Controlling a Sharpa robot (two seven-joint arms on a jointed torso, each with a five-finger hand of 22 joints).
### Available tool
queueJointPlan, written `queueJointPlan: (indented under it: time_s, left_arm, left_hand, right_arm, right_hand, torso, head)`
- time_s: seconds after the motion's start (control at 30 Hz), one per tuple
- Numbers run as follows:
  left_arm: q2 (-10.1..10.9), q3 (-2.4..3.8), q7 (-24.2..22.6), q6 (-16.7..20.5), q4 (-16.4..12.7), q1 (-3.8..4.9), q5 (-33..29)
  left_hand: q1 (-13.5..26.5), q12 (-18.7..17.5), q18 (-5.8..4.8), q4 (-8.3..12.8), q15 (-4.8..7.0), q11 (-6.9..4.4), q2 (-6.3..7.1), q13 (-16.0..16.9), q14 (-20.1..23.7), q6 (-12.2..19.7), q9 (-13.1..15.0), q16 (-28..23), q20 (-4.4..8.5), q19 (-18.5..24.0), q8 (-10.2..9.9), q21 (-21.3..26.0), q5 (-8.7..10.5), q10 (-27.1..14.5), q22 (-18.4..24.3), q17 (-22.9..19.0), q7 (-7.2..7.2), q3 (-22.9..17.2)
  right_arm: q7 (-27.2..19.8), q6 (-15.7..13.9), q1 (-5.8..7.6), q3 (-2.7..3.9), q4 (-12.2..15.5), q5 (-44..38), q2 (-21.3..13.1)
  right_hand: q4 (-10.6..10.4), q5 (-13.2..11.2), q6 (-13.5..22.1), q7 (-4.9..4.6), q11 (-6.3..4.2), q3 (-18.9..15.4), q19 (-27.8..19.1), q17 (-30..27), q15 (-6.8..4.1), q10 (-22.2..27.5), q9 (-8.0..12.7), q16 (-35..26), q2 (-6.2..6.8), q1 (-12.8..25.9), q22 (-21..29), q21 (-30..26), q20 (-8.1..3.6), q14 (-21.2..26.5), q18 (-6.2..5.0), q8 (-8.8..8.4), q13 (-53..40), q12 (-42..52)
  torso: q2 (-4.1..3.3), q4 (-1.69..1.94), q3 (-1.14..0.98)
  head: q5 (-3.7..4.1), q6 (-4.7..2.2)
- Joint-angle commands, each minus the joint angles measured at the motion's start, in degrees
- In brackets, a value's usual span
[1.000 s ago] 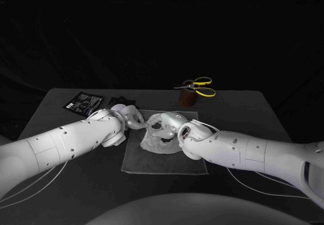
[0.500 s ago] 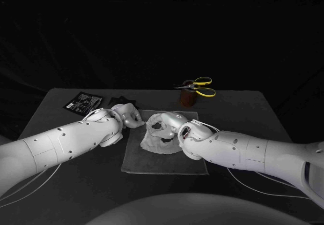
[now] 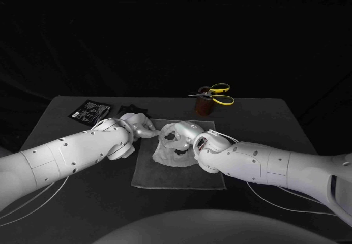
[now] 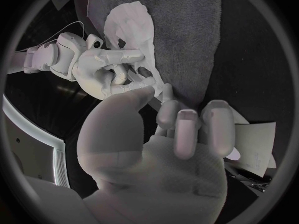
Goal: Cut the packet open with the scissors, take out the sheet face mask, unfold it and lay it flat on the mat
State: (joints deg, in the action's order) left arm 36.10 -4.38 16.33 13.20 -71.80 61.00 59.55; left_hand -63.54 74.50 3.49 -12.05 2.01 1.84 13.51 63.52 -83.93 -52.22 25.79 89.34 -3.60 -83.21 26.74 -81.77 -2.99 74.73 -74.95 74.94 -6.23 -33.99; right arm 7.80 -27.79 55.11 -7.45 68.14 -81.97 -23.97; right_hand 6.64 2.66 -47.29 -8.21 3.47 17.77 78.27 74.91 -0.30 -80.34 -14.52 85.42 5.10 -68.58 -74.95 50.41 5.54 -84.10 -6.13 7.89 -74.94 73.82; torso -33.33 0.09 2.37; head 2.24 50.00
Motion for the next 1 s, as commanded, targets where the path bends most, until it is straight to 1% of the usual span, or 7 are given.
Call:
queueJointPlan:
  time_s: [0.03,0.17,0.27,0.53,0.63,0.8,1.0]
  left_arm:
    - [-0.4,0.04,3.1,-3.4,0.0,0.16,-3.6]
    - [-0.9,0.04,4.9,-4.0,0.3,0.40,-3.0]
    - [-1.3,0.04,6.3,-4.4,0.7,0.75,-2.4]
    - [-1.7,0.04,9.0,-4.8,1.1,1.78,-0.6]
    - [-1.9,0.03,9.6,-5.2,1.2,2.10,0.1]
    - [-2.7,0.02,11.2,-7.1,1.5,2.43,1.2]
    - [-4.0,-0.05,13.0,-9.5,2.3,2.85,4.0]
  left_hand:
    - [-0.2,-0.1,-0.41,-1.3,-0.30,0.12,0.53,0.1,-5.4,-0.5,-0.7,-0.3,-0.26,0.3,-0.5,0.3,0.12,-0.4,-4.8,12.7,-0.17,3.0]
    - [-2.6,-0.1,-0.43,-3.5,-0.20,0.02,-0.32,0.1,-5.4,-1.1,-1.7,-0.3,-0.18,0.2,-1.1,0.3,0.12,-0.4,-4.8,12.5,-0.03,7.6]
    - [-3.7,-0.1,-0.47,-4.2,-0.15,-0.03,-0.67,0.2,-5.4,-1.4,-2.0,-0.3,-0.15,0.1,-1.3,0.2,0.12,-0.4,-4.9,12.5,0.02,9.2]
    - [-4.2,0.1,-0.57,-4.5,-0.04,-0.18,-1.13,0.5,-5.3,-2.1,-2.2,-0.4,-0.08,-0.2,-1.2,-0.1,0.11,-0.1,-5.3,12.4,0.21,11.0]
    - [-5.5,0.1,-0.58,-4.2,0.07,-0.29,-1.25,0.4,-5.3,-2.2,-2.4,-0.4,0.01,-0.2,-1.2,-0.2,0.11,-0.1,-5.3,12.4,0.31,11.7]
    - [-8.7,0.0,-0.63,-3.4,0.18,-0.41,-1.35,0.4,-5.3,-2.4,-2.6,-0.4,0.12,-0.3,-1.2,-0.3,0.09,-0.1,-5.5,12.4,0.41,11.9]
    - [-9.1,0.3,-0.71,-3.5,0.21,-0.44,-1.64,0.9,-5.3,-2.6,-2.7,-0.4,0.15,-0.5,-1.2,-0.5,0.09,0.2,-5.7,12.3,0.45,11.9]
  right_arm:
    - [4.9,4.7,-0.86,-0.71,-1.3,-0.5,-0.7]
    - [4.9,4.8,-0.86,-0.72,-1.4,-0.5,-0.6]
    - [4.9,4.9,-0.86,-0.72,-1.4,-0.5,-0.5]
    - [4.9,5.0,-0.86,-0.72,-1.6,-0.5,-0.3]
    - [4.9,5.0,-0.87,-0.73,-1.7,-0.5,-0.3]
    - [4.9,5.0,-0.87,-0.73,-1.7,-0.5,-0.3]
    - [5.0,5.1,-0.87,-0.73,-1.8,-0.5,-0.2]
  right_hand:
    - [0.1,0.2,0.0,-0.35,0.11,0.0,-0.2,6.3,-0.32,0.0,-0.1,0.2,-0.08,-0.5,-5.8,-0.1,-0.25,-3.9,-0.59,0.26,-1.1,0.3]
    - [0.1,0.2,0.0,-0.35,0.11,0.0,-0.2,6.3,-0.32,0.0,-0.1,0.2,-0.08,-0.5,-5.8,-0.1,-0.25,-3.9,-0.59,0.26,-1.1,0.3]
    - [0.1,0.2,0.0,-0.35,0.11,0.0,-0.2,6.3,-0.32,0.0,-0.1,0.2,-0.08,-0.5,-5.8,-0.1,-0.25,-3.9,-0.59,0.26,-1.1,0.3]
    - [0.2,0.2,0.0,-0.35,0.10,-0.1,-0.2,6.3,-0.32,0.0,-0.1,0.2,-0.08,-0.5,-5.8,-0.2,-0.25,-3.8,-0.60,0.23,-1.1,0.3]
    - [0.2,0.2,0.0,-0.34,0.10,-0.1,-0.2,6.2,-0.32,0.0,0.0,0.2,-0.09,-0.5,-5.8,-0.2,-0.25,-3.8,-0.61,0.20,-1.1,0.3]
    - [0.2,0.2,0.0,-0.34,0.10,-0.1,-0.2,6.2,-0.32,0.0,0.0,0.2,-0.09,-0.5,-5.8,-0.2,-0.25,-3.8,-0.61,0.20,-1.1,0.3]
    - [0.2,0.2,0.0,-0.34,0.10,-0.1,-0.2,6.2,-0.32,0.0,0.0,0.2,-0.09,-0.5,-5.8,-0.2,-0.25,-3.8,-0.61,0.20,-1.1,0.3]
  torso:
    - [-0.01,-0.06,-0.01]
    - [-0.04,-0.09,-0.01]
    - [-0.03,-0.08,-0.02]
    - [-0.01,-0.02,-0.03]
    - [0.00,-0.03,-0.02]
    - [-0.02,-0.01,0.03]
    - [0.02,0.03,-0.05]
  head:
    - [-0.02,0.00]
    - [-0.03,0.00]
    - [-0.06,0.00]
    - [-0.06,0.00]
    - [-0.06,0.00]
    - [-0.13,0.00]
    - [-0.31,0.00]
